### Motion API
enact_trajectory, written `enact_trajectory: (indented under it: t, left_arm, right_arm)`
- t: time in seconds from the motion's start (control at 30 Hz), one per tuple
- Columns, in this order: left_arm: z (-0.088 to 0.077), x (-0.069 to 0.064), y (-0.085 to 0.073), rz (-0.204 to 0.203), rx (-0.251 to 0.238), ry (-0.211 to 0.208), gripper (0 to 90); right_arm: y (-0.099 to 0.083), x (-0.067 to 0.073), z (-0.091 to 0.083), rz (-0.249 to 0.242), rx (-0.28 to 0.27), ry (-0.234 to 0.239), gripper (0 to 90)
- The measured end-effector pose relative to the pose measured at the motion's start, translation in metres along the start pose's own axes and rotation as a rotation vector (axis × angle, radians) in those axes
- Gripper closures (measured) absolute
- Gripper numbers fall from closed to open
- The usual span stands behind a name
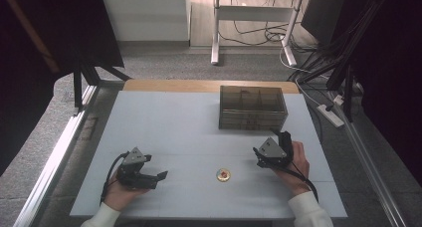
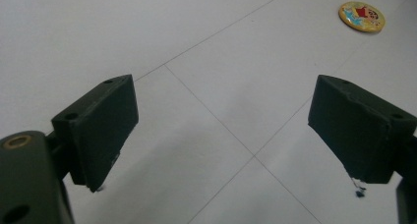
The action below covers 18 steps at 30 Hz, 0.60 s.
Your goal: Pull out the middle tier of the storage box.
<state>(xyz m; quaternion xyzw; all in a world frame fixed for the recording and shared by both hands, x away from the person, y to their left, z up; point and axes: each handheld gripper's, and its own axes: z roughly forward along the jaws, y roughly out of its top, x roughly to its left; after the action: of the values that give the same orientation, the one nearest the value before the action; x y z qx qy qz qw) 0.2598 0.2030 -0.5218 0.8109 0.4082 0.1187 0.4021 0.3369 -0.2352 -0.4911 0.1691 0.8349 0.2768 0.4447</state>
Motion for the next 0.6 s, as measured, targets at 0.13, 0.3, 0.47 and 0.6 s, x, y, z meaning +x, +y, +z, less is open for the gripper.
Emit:
enact_trajectory:
  t: [0.13,0.3,0.47,0.6]
  left_arm:
    - [0.000,0.000,0.000,0.001,0.001,-0.001,10.8]
    - [0.000,-0.001,0.000,0.002,0.000,-0.001,10.8]
    - [0.000,-0.001,0.000,0.004,0.003,-0.001,10.8]
    - [0.000,-0.001,0.000,0.003,0.000,-0.001,10.8]
  right_arm:
    - [0.002,-0.001,0.002,-0.004,-0.003,-0.007,14.1]
    - [0.003,0.000,0.007,-0.016,0.000,-0.018,14.3]
    - [0.004,0.001,0.010,-0.021,0.003,-0.021,14.5]
    - [0.004,0.001,0.013,-0.030,0.013,-0.020,14.7]
